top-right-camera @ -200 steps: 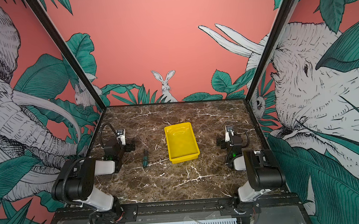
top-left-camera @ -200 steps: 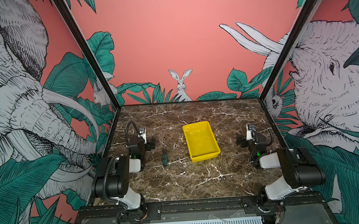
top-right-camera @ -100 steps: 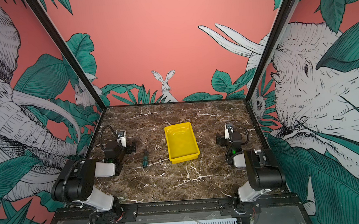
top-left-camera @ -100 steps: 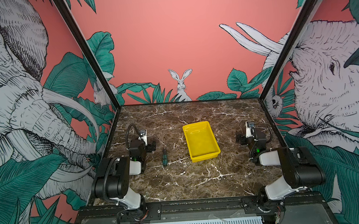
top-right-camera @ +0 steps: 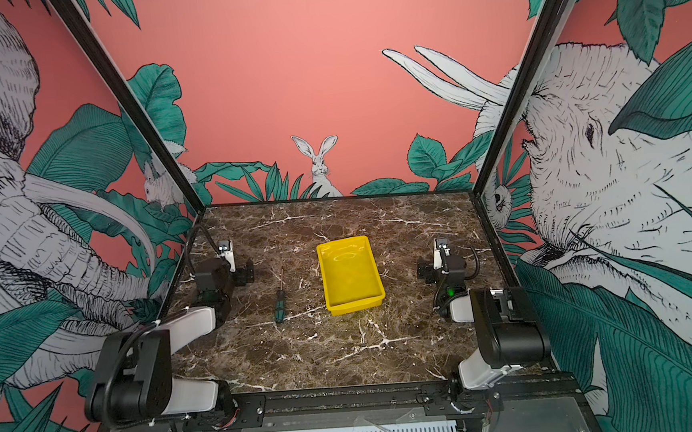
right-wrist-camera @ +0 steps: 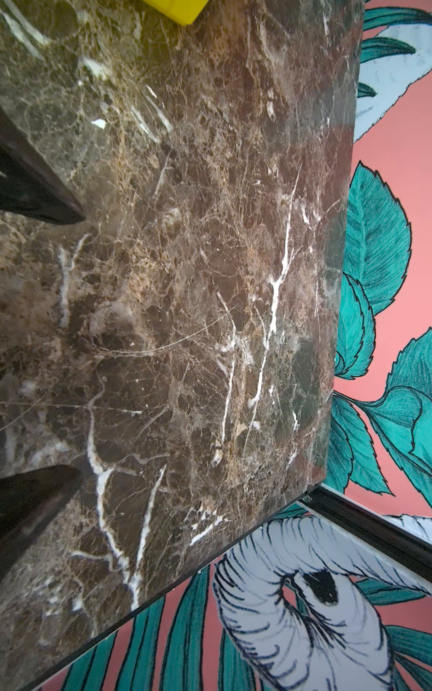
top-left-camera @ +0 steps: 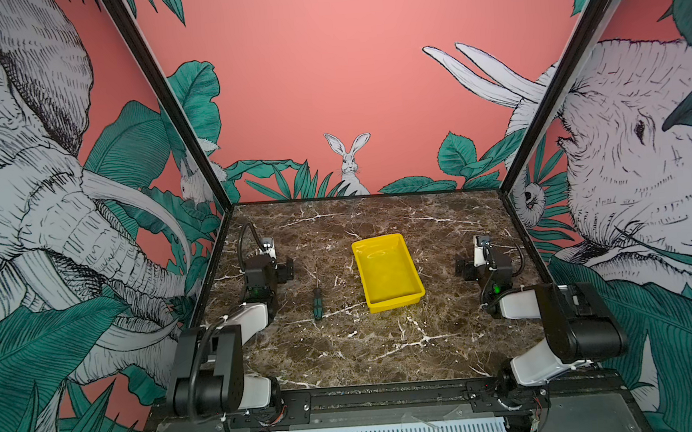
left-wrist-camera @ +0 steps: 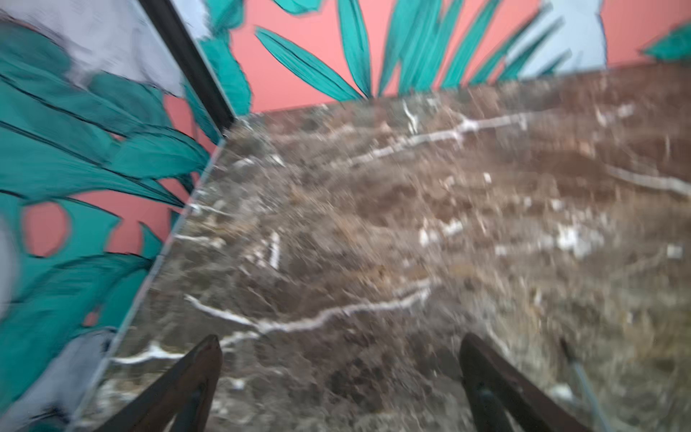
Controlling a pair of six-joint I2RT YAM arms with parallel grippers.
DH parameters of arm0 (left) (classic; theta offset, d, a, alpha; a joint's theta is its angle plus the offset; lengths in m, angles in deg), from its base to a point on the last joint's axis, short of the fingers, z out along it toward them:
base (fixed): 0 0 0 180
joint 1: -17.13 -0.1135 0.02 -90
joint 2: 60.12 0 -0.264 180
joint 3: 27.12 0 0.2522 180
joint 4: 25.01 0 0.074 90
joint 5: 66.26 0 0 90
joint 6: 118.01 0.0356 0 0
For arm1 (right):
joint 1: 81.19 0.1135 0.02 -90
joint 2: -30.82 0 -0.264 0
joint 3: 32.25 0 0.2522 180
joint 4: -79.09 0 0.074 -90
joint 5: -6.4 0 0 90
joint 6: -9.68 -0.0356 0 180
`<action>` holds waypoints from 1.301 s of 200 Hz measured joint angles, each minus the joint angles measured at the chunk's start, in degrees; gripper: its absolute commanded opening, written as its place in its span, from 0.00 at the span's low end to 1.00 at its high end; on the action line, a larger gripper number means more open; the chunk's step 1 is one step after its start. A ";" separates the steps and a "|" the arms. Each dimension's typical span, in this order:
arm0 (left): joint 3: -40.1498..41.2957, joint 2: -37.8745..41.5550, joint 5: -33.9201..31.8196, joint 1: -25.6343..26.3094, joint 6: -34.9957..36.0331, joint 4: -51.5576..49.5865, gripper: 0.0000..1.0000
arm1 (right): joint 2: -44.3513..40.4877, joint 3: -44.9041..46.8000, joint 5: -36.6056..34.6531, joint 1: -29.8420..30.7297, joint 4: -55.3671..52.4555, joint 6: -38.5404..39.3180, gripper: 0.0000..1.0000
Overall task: Put the screwdriver in the bin
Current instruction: Pick up the screwdriver from the middle-left of the table.
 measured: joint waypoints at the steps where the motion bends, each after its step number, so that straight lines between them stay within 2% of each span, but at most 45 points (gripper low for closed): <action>1: -0.42 0.48 -0.24 0.00 -0.17 -0.66 1.00 | -0.04 -0.04 -0.02 0.00 -0.20 -0.02 0.99; 22: -4.22 8.41 -3.61 0.00 -3.04 -9.70 1.00 | -3.32 -1.18 -1.53 0.00 -6.03 -0.39 0.99; 53: -8.13 18.78 -5.35 -0.02 -9.70 -24.68 1.00 | -15.74 -5.44 -2.29 0.02 -17.94 -3.15 0.99; 74: -11.61 21.99 -4.26 0.00 -13.97 -34.47 1.00 | -21.99 -12.09 -0.70 0.04 -28.68 -7.45 0.99; 102: -14.47 23.21 -1.92 1.36 -19.63 -45.64 1.00 | -26.34 -19.47 3.89 0.22 -41.03 -10.84 0.99; 139: -15.93 20.24 -0.52 9.73 -26.82 -57.90 1.00 | -26.38 -27.50 7.34 2.12 -61.92 -12.70 0.99; 172: -15.96 15.54 0.63 16.87 -31.41 -62.14 0.99 | -25.11 -30.23 10.10 4.79 -75.03 -14.05 0.98; 222: -16.11 4.37 4.85 20.17 -33.99 -61.33 0.93 | -27.93 -25.27 10.88 6.05 -83.60 -16.57 0.97; 260: -17.31 -2.25 7.28 20.68 -33.53 -60.50 0.88 | -27.63 -25.64 11.41 6.03 -89.35 -15.45 0.98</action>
